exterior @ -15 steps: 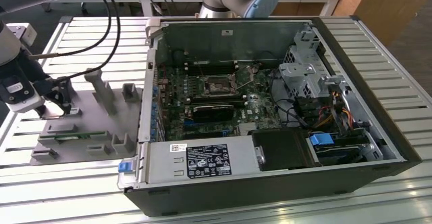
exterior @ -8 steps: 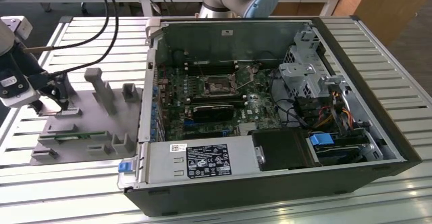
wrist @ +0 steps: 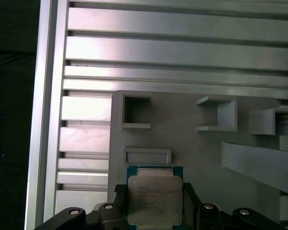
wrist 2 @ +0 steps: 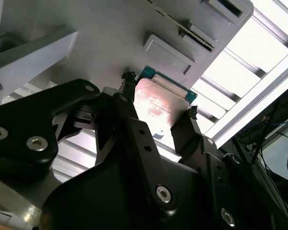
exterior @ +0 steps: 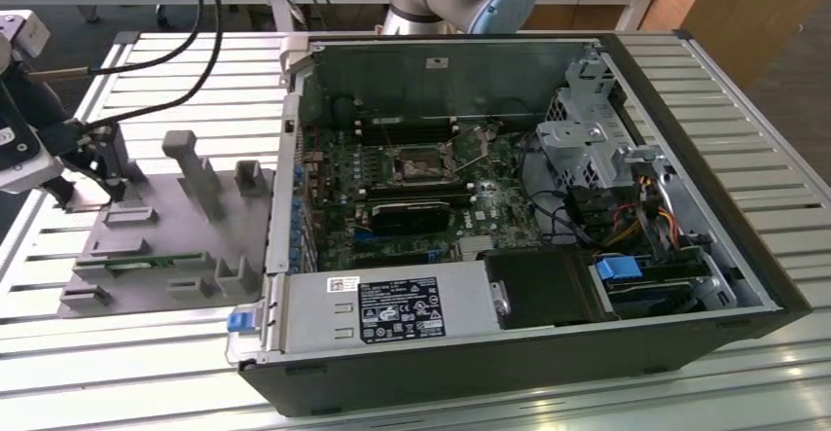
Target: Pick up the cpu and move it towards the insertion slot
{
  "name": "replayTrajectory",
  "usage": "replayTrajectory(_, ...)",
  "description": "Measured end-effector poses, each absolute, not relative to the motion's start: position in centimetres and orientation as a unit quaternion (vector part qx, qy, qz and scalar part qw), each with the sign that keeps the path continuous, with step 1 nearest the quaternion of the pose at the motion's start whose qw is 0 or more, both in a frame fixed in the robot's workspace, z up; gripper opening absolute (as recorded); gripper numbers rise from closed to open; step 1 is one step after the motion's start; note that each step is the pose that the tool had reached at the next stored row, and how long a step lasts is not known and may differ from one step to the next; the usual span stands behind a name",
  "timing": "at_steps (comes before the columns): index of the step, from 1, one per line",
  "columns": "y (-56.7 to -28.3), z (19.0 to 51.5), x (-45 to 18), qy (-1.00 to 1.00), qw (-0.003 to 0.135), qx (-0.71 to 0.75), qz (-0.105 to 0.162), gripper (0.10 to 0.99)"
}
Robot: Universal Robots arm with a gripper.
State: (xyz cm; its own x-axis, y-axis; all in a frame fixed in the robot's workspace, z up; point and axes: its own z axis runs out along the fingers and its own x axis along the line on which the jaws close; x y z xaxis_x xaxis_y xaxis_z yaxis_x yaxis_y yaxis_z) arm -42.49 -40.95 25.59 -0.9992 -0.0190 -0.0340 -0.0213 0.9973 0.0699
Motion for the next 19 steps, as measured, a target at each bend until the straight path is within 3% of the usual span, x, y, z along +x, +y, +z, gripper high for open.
replayTrajectory(19,-41.0,30.9,-42.5,0.999,0.029,-0.011,0.035,0.541)
